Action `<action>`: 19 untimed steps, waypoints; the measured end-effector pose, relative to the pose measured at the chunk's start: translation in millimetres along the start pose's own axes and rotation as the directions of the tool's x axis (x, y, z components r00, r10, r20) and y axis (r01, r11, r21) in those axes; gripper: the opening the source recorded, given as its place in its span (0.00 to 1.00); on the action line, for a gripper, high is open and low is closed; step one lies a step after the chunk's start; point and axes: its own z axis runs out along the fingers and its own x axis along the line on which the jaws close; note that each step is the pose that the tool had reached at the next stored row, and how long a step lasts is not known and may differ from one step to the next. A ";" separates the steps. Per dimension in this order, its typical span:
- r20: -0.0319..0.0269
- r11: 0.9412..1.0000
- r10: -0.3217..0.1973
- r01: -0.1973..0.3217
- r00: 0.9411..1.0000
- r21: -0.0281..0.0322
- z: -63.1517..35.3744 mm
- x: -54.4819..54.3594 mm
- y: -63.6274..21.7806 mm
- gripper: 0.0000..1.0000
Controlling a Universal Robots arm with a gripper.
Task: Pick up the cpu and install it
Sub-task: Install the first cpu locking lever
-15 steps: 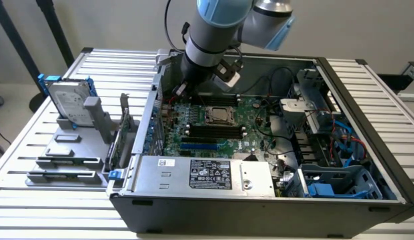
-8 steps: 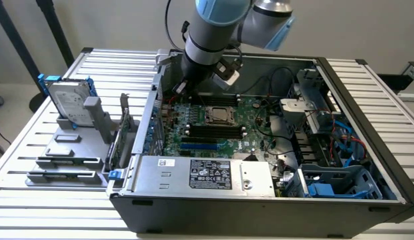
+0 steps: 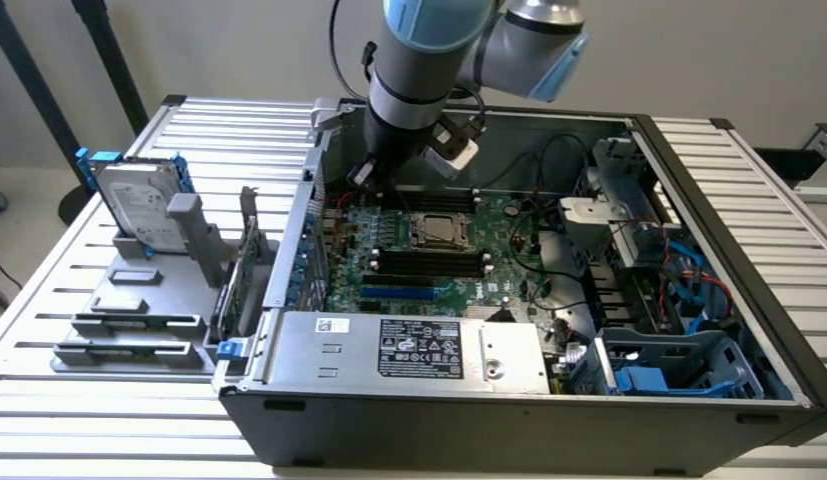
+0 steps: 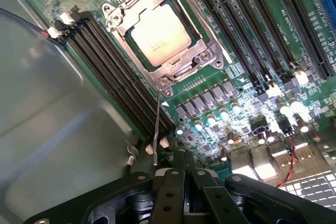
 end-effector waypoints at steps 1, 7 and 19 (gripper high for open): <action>-0.004 1.000 0.007 -0.007 1.000 -0.002 0.0 0.0 -0.1 0.11; -0.016 0.999 0.031 -0.031 0.999 -0.009 1.5 -0.4 -4.1 0.11; -0.049 0.993 0.110 -0.111 0.993 -0.028 3.1 -2.0 -9.5 0.11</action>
